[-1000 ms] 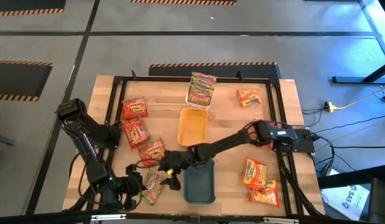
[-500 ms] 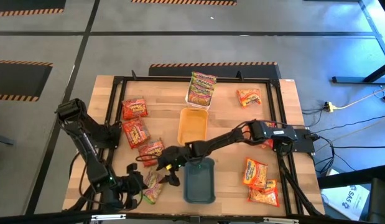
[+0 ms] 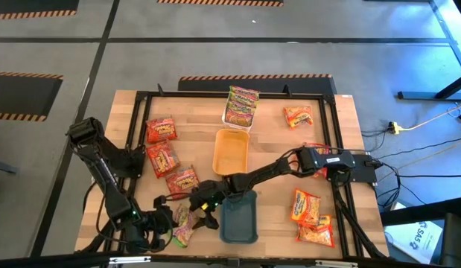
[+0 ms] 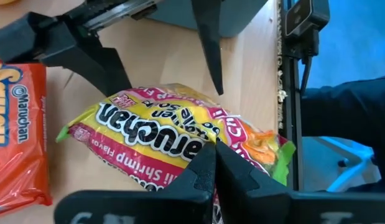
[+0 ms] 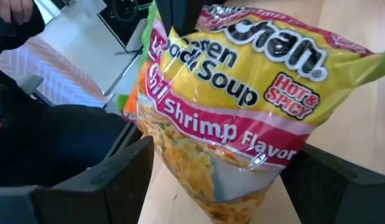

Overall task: Sort Maruchan noodles
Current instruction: Put the green noodle pack into the white bin

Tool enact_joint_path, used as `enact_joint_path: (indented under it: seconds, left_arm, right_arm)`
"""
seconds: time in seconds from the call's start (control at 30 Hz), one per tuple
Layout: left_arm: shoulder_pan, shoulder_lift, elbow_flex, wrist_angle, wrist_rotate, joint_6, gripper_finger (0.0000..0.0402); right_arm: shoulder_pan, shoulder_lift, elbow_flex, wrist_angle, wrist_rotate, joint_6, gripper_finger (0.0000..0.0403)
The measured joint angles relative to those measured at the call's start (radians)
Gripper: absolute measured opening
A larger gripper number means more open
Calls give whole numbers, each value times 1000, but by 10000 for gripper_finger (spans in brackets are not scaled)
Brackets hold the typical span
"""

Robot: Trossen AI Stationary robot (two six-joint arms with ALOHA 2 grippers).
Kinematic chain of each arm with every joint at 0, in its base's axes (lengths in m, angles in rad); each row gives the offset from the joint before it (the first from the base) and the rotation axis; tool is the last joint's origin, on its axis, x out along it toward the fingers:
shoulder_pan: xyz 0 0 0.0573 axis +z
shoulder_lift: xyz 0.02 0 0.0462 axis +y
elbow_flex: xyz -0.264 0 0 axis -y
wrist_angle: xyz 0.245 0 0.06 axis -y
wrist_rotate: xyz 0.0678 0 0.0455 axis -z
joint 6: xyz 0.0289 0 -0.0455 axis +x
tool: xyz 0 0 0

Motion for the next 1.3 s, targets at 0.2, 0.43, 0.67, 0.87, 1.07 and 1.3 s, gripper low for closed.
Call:
enact_joint_path:
  seconds: [0.2,0.43,0.67,0.87,1.07,1.3]
  left_arm:
    - [1,0,0,-1,19,-7,0]
    - [1,0,0,3,33,-8,0]
    - [1,1,-2,-10,57,-121,1]
    - [9,1,-3,-11,88,-192,46]
    - [32,1,-3,-5,106,-195,125]
    - [66,-35,-3,-9,212,-185,175]
  right_arm:
    - [1,0,0,3,53,-1,267]
    - [1,0,0,3,66,-1,163]
    - [3,0,0,0,81,-9,93]
    - [3,-2,1,2,102,-15,85]
    - [3,-3,1,-26,128,-25,84]
    - [22,-9,6,-96,191,-47,83]
